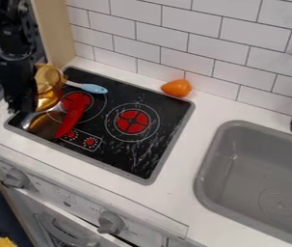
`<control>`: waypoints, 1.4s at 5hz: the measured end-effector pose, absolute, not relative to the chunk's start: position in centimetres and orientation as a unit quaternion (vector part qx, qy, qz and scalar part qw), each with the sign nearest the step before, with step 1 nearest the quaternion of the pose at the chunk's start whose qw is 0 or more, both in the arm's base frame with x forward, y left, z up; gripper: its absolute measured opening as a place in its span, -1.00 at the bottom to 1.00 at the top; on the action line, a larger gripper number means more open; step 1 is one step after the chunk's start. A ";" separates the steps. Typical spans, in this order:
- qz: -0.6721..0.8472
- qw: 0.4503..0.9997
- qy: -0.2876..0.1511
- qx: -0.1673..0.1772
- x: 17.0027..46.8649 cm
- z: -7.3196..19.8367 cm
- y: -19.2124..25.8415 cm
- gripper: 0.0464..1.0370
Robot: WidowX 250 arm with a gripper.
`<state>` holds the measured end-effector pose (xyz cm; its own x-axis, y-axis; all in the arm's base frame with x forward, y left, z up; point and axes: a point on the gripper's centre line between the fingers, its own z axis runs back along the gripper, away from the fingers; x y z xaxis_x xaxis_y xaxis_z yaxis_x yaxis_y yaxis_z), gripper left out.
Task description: Move the brown pot to the upper right corner of the stove
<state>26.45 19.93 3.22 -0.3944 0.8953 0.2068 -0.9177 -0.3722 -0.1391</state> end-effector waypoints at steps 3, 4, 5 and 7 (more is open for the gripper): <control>0.710 0.691 -0.118 -0.069 31.3 6.9 8.6 -0.94; 0.669 0.729 -0.117 -0.082 32.8 7.0 4.8 -0.94; 0.641 0.759 -0.095 -0.062 33.7 3.9 2.2 -0.94; 0.626 0.775 -0.081 -0.019 35.0 0.0 0.7 -0.94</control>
